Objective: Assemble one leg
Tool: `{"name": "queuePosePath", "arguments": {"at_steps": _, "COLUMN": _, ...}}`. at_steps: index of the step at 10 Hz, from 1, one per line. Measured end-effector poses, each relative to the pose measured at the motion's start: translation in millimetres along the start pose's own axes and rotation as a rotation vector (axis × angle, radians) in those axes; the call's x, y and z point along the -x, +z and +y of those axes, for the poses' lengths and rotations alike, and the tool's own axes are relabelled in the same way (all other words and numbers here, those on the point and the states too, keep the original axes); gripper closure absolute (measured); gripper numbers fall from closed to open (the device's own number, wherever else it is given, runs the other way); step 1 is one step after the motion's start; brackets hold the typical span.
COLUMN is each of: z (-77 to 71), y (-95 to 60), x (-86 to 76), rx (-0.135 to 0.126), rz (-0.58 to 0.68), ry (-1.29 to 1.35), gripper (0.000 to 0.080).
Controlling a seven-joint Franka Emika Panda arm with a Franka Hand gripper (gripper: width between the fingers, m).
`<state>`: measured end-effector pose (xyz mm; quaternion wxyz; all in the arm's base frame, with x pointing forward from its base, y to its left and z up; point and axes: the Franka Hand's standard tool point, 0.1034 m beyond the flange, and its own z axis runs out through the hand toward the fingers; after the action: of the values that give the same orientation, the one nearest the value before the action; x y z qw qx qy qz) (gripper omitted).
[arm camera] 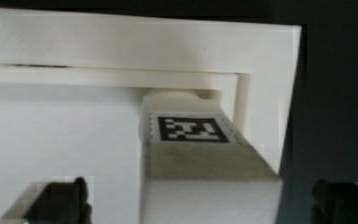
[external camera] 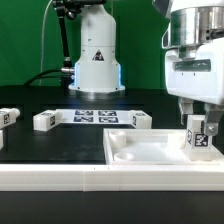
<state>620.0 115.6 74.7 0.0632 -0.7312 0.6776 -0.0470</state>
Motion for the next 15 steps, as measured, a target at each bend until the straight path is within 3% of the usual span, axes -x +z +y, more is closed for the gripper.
{"name": "queuePosePath", "arguments": {"at_steps": 6, "z": -5.1, "y": -2.8, "x": -2.0, "rx": 0.001, "rz": 0.003, "ry": -0.715, "gripper": 0.0151}}
{"name": "queuePosePath", "arguments": {"at_steps": 8, "z": -6.0, "y": -3.8, "x": -2.0, "rx": 0.019, "rz": 0.001, "ry": -0.920, "gripper": 0.0151}}
{"name": "queuePosePath", "arguments": {"at_steps": 11, "z": -6.1, "y": -4.1, "x": -0.8, "rx": 0.037, "rz": 0.014, "ry": -1.161, "gripper": 0.0151}}
{"name": "queuePosePath", "arguments": {"at_steps": 15, "z": -4.0, "y": -2.4, "x": -3.5, "rx": 0.040, "rz": 0.025, "ry": -1.379, "gripper": 0.0151}}
